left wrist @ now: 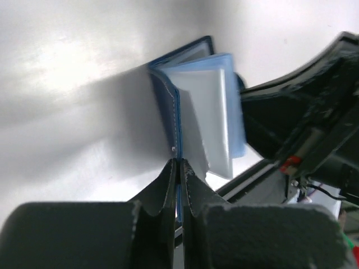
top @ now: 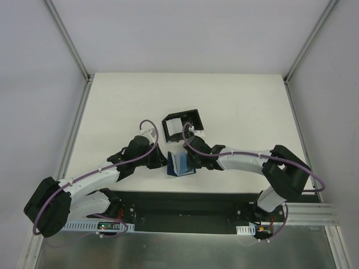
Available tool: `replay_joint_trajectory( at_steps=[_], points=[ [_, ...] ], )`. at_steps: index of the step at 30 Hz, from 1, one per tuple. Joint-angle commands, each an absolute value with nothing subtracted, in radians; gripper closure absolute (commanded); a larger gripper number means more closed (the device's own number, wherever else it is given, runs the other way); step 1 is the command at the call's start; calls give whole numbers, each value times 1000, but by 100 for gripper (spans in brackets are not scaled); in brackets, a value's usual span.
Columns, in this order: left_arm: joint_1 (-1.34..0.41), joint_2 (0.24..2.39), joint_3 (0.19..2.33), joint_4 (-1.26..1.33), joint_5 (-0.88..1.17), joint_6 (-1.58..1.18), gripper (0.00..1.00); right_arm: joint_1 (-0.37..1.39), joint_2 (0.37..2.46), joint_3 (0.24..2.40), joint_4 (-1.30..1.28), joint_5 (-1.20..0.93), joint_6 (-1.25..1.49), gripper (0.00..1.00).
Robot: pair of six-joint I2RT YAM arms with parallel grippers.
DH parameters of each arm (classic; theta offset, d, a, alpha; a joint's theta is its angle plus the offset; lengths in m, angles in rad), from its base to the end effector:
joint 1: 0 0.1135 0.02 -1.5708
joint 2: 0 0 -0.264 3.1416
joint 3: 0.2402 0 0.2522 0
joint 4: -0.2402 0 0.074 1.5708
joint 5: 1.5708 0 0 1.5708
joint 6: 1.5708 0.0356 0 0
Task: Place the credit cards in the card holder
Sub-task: Insert the credit card into the card holder.
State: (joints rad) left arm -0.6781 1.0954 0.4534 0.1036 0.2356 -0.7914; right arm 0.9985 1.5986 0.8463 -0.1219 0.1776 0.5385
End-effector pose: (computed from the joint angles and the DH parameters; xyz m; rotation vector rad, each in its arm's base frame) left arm 0.1696 -0.1473 0.1939 0.0240 2.3032 -1.0762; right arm 0.1770 0.2632 0.1702 -0.4878 2.4353 0.4676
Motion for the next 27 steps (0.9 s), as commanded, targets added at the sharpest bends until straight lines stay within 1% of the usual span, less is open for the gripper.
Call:
replay_joint_trajectory(
  at_steps=[1, 7, 11, 17, 20, 22, 27],
  points=[
    [-660, 1017, 368, 11, 101, -836, 100, 988, 1548, 831, -158, 219, 545, 87],
    [-652, 1025, 338, 3, 66, -854, 100, 988, 1562, 833, -140, 189, 546, 87],
    [-652, 1055, 327, 3, 45, -868, 100, 985, 1519, 813, -123, 199, 542, 86],
    [-652, 1089, 334, 3, 45, -874, 100, 994, 1497, 848, -100, 138, 506, 85],
    [-652, 1092, 342, 3, 51, -868, 100, 997, 1520, 870, -83, 103, 494, 85],
    [-652, 1091, 345, 3, 52, -865, 100, 1006, 1532, 887, -89, 100, 494, 85],
    [-652, 1091, 342, 3, 58, -867, 100, 1043, 1531, 951, -181, 172, 463, 85]
  ],
)
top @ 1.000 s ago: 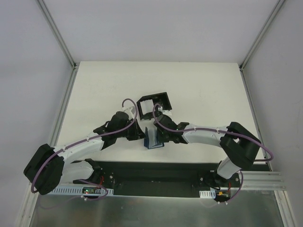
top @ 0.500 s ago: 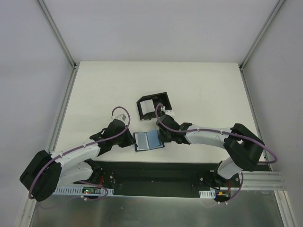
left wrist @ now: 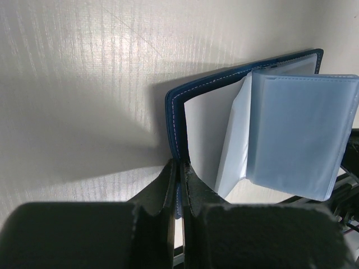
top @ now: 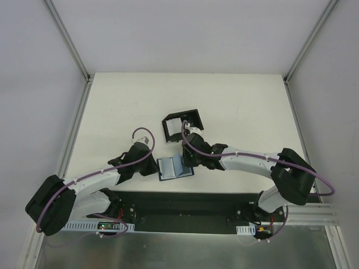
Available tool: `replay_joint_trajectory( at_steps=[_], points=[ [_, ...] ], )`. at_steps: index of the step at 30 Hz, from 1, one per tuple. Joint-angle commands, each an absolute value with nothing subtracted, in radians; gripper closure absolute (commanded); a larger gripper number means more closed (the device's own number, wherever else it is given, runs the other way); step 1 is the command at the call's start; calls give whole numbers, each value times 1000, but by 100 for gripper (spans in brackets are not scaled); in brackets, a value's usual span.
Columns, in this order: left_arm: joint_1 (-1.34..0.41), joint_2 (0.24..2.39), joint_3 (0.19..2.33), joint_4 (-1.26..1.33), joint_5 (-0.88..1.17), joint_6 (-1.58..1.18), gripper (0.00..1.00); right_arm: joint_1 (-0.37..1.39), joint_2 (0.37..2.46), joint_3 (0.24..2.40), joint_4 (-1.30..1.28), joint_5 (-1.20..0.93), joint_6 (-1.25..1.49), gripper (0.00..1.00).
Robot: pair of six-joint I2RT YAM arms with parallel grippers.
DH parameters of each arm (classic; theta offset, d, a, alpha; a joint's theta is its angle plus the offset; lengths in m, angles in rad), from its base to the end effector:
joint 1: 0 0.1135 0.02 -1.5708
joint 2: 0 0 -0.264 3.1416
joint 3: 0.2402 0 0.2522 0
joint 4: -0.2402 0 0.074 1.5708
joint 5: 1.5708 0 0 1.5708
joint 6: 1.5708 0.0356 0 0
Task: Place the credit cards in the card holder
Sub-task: Insert the credit card into the card holder.
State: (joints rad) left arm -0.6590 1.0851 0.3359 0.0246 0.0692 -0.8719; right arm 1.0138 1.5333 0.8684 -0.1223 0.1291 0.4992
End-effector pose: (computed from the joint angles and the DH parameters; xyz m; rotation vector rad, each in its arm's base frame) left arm 0.1558 -0.1238 0.1515 -0.2224 2.4409 -0.8258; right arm 0.1715 0.2667 0.1960 -0.5548 2.3631 0.5740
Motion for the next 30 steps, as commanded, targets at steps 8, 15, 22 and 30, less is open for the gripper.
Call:
replay_joint_trajectory(
  at_steps=[8, 15, 22, 30],
  points=[
    [-652, 1086, 345, 9, 61, -867, 100, 1063, 1545, 989, -190, 150, 440, 83],
    [-652, 1080, 347, 14, 64, -857, 100, 1071, 1588, 1003, -169, 110, 457, 79],
    [-652, 1054, 339, 14, 64, -859, 100, 1069, 1523, 1006, -255, 221, 463, 74],
    [-652, 1035, 347, 14, 71, -854, 100, 1086, 1595, 1052, -147, 29, 410, 57]
  ],
)
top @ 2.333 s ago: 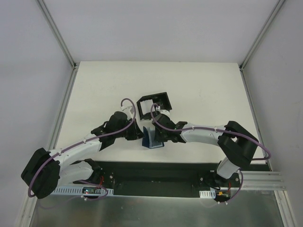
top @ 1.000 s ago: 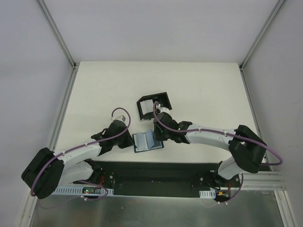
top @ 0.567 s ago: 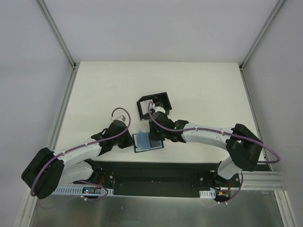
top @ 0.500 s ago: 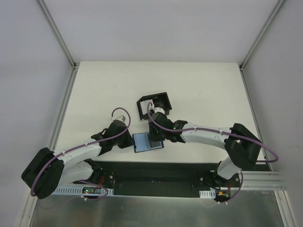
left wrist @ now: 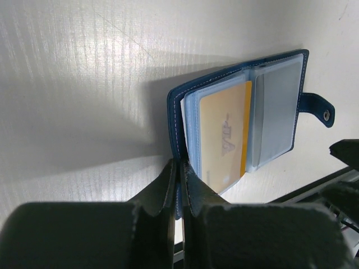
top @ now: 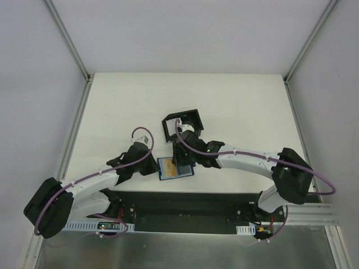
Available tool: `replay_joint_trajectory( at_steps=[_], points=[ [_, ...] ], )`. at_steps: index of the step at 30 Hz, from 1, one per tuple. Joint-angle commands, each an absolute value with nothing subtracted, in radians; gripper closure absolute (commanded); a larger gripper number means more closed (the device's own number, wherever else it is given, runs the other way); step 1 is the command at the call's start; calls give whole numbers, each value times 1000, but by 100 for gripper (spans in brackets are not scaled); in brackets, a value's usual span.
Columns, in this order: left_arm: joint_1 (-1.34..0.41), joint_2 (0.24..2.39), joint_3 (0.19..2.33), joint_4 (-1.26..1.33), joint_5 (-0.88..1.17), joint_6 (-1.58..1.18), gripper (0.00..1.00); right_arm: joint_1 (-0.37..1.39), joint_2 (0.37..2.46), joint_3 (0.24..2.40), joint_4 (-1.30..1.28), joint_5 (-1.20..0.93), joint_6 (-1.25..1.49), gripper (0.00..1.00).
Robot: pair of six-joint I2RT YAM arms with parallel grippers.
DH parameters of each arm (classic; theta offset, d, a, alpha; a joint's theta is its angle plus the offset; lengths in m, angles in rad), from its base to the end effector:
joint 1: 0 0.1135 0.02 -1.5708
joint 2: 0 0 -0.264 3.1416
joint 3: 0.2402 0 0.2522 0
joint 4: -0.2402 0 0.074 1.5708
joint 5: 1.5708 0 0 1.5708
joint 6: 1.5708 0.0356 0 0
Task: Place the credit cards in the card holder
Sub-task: Insert the credit card into the card holder.
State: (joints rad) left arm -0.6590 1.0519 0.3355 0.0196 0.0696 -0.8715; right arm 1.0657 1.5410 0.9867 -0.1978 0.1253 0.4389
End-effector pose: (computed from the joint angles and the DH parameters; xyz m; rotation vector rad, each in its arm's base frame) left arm 0.1544 -0.1227 0.1569 -0.2178 2.4144 -0.8452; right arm 0.1645 0.2882 0.2248 -0.6765 2.2990 0.6005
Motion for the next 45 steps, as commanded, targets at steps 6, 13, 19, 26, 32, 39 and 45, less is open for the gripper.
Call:
replay_joint_trajectory(
  at_steps=[6, 13, 19, 26, 32, 39, 45],
  points=[
    [-652, 985, 345, 17, 84, -847, 100, 1117, 1703, 1120, -172, 21, 413, 48],
    [-652, 925, 334, 20, 81, -841, 100, 1132, 1756, 1161, -213, 46, 407, 46],
    [-652, 925, 331, 21, 87, -841, 100, 1141, 1770, 1190, -267, 97, 397, 46],
    [-652, 928, 327, 21, 81, -841, 100, 1143, 1735, 1172, -249, 112, 388, 49],
    [-652, 923, 324, 21, 81, -842, 100, 1143, 1733, 1166, -239, 130, 391, 51],
    [-652, 920, 324, 23, 83, -844, 100, 1143, 1770, 1189, -256, 135, 393, 52],
    [-652, 925, 330, 28, 83, -844, 100, 1143, 1787, 1200, -258, 124, 388, 51]
  ],
)
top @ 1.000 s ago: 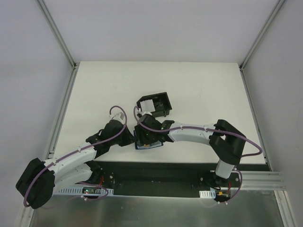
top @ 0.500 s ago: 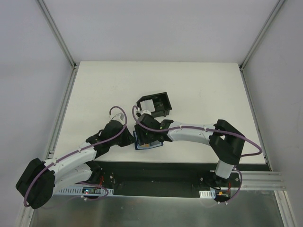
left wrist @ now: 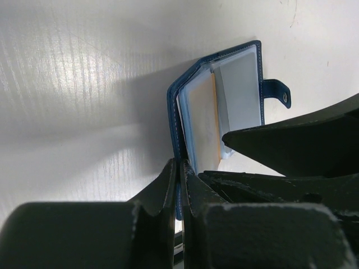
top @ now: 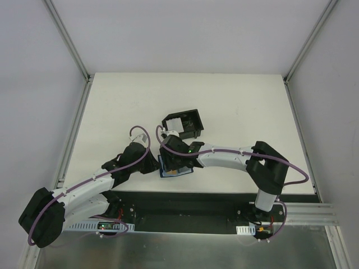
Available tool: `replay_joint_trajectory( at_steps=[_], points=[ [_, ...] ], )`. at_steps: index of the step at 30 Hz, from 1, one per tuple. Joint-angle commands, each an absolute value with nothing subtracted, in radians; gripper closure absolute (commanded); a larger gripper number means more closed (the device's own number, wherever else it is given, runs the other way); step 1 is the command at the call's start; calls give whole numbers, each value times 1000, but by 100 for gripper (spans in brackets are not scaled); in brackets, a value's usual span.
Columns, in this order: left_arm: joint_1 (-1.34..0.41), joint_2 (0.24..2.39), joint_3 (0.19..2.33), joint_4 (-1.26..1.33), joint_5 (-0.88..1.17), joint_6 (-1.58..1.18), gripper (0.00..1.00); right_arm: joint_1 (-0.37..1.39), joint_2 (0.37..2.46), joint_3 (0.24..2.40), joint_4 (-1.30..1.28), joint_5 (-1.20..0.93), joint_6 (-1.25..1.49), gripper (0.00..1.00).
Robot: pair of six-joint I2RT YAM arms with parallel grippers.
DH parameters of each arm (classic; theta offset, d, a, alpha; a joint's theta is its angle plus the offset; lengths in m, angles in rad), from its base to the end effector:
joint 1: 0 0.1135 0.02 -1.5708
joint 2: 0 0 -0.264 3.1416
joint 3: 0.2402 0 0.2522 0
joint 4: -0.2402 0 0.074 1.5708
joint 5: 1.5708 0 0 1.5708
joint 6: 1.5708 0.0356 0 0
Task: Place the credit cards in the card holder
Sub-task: Insert the credit card into the card holder.
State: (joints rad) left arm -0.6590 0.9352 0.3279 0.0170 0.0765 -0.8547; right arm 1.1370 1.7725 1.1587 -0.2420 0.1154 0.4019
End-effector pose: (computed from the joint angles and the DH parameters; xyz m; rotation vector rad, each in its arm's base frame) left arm 0.1483 -0.1183 0.1745 -0.1793 2.3119 -0.9141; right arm 0.1632 0.3425 0.1975 -0.8469 2.3494 0.5453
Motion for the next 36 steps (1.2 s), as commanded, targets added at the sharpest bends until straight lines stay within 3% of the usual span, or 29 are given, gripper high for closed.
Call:
replay_joint_trajectory(
  at_steps=[1, 17, 36],
  points=[
    [-652, 925, 330, 29, 83, -844, 100, 1143, 1789, 1203, -258, 124, 387, 51],
    [-652, 927, 328, 43, 100, -842, 100, 1163, 1825, 1270, -359, 201, 373, 47],
    [-652, 927, 316, 43, 92, -848, 100, 1183, 1795, 1307, -471, 356, 362, 55]
  ],
)
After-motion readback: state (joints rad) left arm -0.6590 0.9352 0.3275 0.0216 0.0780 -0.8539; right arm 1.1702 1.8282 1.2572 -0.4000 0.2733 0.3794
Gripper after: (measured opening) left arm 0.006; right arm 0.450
